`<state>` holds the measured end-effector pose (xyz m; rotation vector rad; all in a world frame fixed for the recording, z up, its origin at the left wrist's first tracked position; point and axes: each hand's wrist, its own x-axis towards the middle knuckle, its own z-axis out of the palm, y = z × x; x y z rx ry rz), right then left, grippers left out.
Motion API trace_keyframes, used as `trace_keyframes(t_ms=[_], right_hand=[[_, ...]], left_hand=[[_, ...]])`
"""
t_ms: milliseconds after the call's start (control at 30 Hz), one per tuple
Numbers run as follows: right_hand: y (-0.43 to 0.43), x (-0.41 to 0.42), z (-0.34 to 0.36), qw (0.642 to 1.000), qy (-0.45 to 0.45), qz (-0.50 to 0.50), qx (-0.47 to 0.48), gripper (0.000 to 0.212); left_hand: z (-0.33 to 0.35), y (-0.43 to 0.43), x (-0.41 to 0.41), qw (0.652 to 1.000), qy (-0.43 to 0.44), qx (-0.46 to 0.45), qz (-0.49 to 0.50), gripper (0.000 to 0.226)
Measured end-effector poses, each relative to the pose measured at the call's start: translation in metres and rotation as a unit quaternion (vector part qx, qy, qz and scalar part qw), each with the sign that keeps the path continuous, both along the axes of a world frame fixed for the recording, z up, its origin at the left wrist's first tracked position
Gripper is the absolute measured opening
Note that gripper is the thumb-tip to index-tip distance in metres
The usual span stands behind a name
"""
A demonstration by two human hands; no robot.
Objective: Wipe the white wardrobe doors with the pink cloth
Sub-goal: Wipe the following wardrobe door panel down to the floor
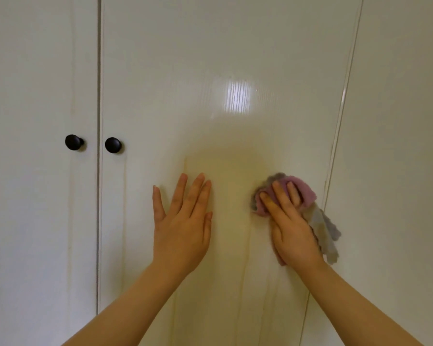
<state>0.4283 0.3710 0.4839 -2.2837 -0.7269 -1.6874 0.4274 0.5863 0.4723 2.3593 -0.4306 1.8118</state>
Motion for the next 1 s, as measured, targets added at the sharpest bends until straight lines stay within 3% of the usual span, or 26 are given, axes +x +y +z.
trace_keyframes(t_ms=[133, 267, 367, 467, 633, 767, 867, 1000], right_hand=[[0.035, 0.012, 0.028, 0.997, -0.036, -0.009, 0.075, 0.048], [0.008, 0.011, 0.020, 0.999, -0.028, 0.016, -0.013, 0.044], [-0.032, -0.006, 0.015, 0.998, -0.019, -0.050, -0.042, 0.046], [-0.017, -0.009, 0.029, 0.992, -0.032, -0.116, 0.024, 0.050], [-0.019, -0.001, 0.056, 0.996, -0.024, -0.072, 0.042, 0.051], [-0.014, -0.007, 0.010, 0.985, -0.027, -0.165, 0.044, 0.056], [-0.008, -0.006, -0.010, 0.995, -0.020, -0.097, 0.028, 0.054], [0.025, 0.002, 0.042, 0.997, -0.031, -0.056, 0.037, 0.049]], left_hand=[[0.001, -0.010, -0.002, 1.000, 0.004, -0.011, -0.005, 0.051], [-0.003, -0.021, -0.004, 1.000, 0.007, 0.010, -0.014, 0.051], [-0.006, -0.011, -0.002, 1.000, 0.014, -0.004, -0.001, 0.052], [-0.006, -0.011, -0.001, 1.000, 0.020, -0.006, 0.001, 0.052], [-0.002, -0.021, -0.001, 1.000, 0.019, -0.007, -0.012, 0.049], [-0.008, -0.017, -0.001, 1.000, 0.022, -0.009, -0.011, 0.049], [-0.009, -0.003, 0.002, 1.000, 0.011, -0.007, -0.003, 0.051], [-0.001, 0.010, 0.003, 0.999, 0.008, -0.035, 0.003, 0.051]])
